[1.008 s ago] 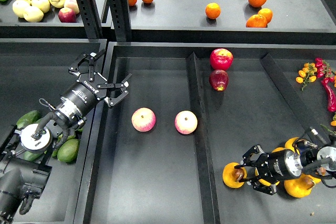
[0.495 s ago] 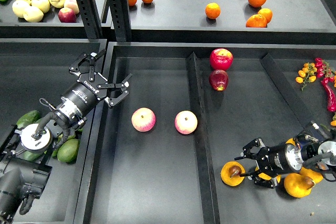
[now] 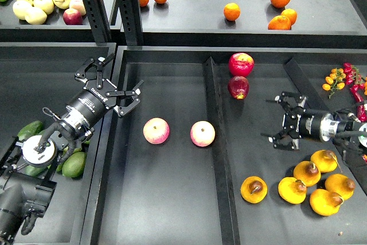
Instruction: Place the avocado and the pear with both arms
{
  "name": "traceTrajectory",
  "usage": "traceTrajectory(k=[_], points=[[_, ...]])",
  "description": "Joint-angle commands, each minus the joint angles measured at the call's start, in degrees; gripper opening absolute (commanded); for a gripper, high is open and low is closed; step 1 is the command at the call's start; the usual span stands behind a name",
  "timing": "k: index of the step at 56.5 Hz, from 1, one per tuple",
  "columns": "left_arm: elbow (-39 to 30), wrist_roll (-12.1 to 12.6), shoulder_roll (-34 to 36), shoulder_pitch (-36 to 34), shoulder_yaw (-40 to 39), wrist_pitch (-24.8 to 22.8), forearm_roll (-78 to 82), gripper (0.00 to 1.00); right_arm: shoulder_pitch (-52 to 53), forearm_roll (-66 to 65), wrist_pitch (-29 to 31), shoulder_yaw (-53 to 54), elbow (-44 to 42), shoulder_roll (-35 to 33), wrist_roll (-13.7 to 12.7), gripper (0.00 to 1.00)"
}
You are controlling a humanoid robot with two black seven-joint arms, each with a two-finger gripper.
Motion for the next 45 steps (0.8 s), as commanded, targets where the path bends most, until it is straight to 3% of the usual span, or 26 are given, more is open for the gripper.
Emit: traceTrajectory(k=[1,19,24,32,33,35,40,45], points=[[0.16,-0.12,0.0,0.09,-0.09,0.0,0.0,0.99,-1.33,-0.01,0.0,10.78,-2.52,5.7,0.01,0.99],[0.16,-0.39,0.0,0.44,0.17,-0.09,0.0,0.99,-5.11,-0.1,0.0,18.17,-0.85,13.26,0.01,0.99],[0.6,-1.44,0.0,0.44,0.26,-0.09,0.0,0.99,-4.76,-0.1,0.0,18.26,-0.94,14.05,0.48,0.99],[1.22,-3.46,0.0,0.0,0.35,-0.7,0.0,0.99,-4.49,-0.1,0.0,18.44,-1.29,15.2,11.83,0.99],[1.91,-3.99,0.0,-0.35,0.35,-1.05,0.0,0.99,-4.49,-0.1,0.0,18.61,-1.29,16.07,16.1,0.99],[2.53,-4.25,0.0,-0.87,0.35,-1.15,0.0,0.99,-4.49,-0.1,0.0,19.66,-1.38,17.21,18.59,0.99],[3.68,-4.43,0.0,-2.11,0.35,-1.23,0.0,0.99,-4.76,-0.54,0.0,23.26,-1.9,19.24,21.24,0.99],[4.82,-4.43,0.0,-3.07,0.35,-1.23,0.0,0.99,-4.84,-2.73,0.0,26.17,-3.31,19.24,21.68,0.99]])
